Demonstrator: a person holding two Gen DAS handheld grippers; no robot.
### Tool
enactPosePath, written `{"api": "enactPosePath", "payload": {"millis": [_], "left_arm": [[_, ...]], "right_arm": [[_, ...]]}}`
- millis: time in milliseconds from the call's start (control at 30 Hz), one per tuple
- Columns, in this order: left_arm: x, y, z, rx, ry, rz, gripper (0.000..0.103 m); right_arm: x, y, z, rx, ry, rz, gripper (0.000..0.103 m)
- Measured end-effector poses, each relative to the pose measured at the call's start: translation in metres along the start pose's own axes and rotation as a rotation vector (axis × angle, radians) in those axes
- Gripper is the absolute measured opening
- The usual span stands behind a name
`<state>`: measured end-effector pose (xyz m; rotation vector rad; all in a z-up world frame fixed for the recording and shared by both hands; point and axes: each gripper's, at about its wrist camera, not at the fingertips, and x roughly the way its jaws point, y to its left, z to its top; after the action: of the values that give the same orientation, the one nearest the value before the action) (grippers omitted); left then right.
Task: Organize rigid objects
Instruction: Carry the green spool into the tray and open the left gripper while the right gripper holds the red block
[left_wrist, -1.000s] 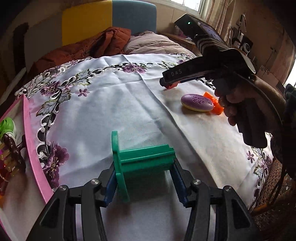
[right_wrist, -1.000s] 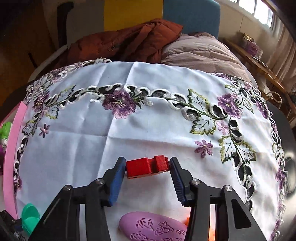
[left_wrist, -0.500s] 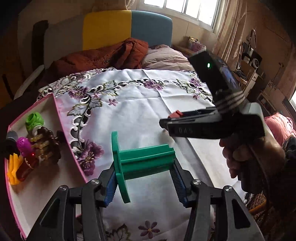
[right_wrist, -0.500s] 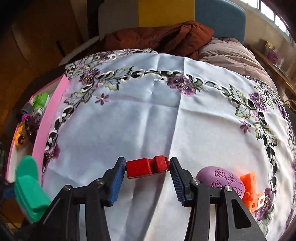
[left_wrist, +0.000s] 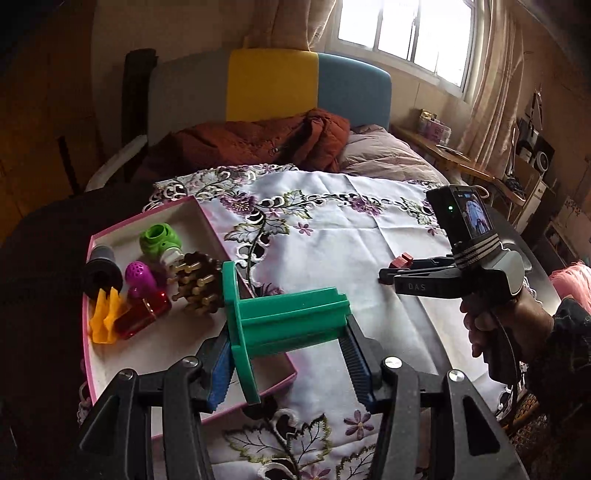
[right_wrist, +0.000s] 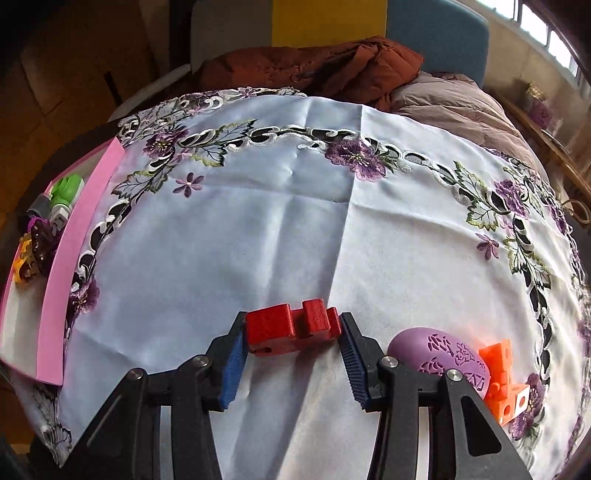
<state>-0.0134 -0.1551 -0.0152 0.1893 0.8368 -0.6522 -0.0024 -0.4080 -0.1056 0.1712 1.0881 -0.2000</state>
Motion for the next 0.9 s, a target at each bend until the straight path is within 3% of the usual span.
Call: {"api": "enactPosePath", "payload": {"millis": [567,900], "left_arm": [[-0.004,0.037,-0.014,-0.085,0.03,0.05,0.054],[-0.024,0.113,-0.035,-0.245,0.039,0.124,0.054]], "right_arm": [[0.0,0.003,0.0,-0.02,0.0,-0.018,0.048],[0.0,0.005,0.0,-0.047,-0.004,-0.036,0.048]]}}
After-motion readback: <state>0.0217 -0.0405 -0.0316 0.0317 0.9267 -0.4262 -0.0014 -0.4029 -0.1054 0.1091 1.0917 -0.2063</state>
